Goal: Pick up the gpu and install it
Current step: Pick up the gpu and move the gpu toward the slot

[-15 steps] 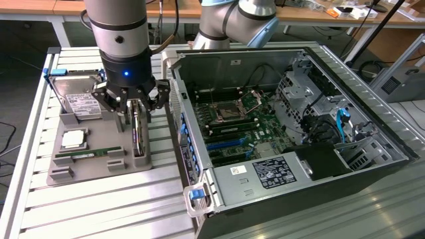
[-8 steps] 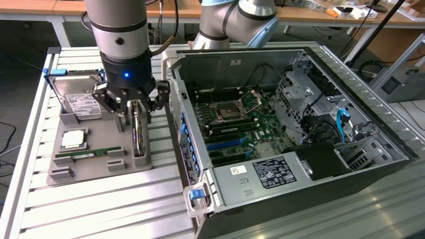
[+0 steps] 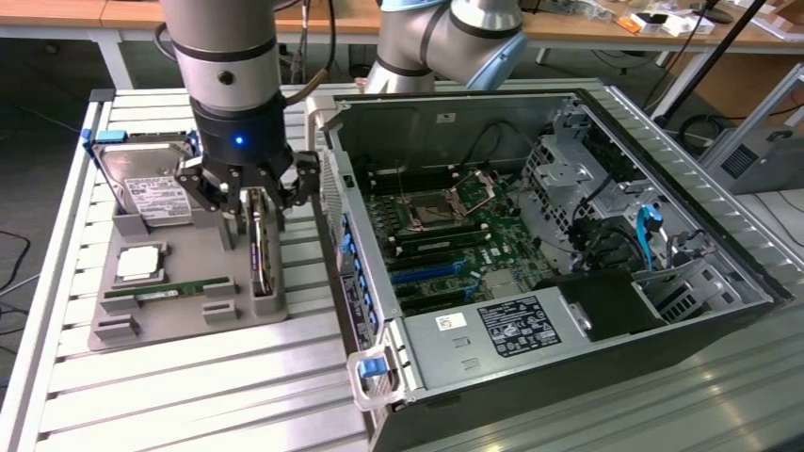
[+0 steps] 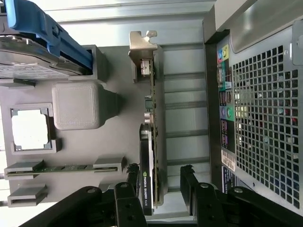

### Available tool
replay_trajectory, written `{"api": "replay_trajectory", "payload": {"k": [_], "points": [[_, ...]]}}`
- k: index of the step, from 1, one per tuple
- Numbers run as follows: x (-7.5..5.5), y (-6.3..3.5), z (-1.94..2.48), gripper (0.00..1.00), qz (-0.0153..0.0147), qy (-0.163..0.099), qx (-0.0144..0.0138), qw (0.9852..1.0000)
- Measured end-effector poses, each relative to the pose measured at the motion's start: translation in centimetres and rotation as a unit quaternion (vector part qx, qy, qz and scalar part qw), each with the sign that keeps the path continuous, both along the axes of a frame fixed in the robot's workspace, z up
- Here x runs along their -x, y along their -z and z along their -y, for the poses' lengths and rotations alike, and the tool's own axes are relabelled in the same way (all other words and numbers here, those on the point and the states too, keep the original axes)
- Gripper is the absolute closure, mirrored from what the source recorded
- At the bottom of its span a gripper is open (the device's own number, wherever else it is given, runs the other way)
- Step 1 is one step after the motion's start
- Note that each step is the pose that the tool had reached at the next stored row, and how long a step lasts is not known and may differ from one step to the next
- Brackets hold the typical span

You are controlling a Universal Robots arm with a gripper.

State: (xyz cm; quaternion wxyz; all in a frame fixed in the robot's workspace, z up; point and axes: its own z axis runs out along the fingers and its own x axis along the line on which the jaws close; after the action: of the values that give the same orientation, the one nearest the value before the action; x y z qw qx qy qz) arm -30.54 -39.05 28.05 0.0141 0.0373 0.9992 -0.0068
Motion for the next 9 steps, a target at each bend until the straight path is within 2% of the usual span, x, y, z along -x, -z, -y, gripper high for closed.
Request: {"api": "replay_trajectory", "payload": {"k": [4, 9], "points": [[0.12, 0.27, -0.92, 0.52, 0.0001, 0.0, -0.0001, 1.0], [0.62, 0.64, -1.14, 0.52, 0.0001, -0.001, -0.0001, 1.0]]}}
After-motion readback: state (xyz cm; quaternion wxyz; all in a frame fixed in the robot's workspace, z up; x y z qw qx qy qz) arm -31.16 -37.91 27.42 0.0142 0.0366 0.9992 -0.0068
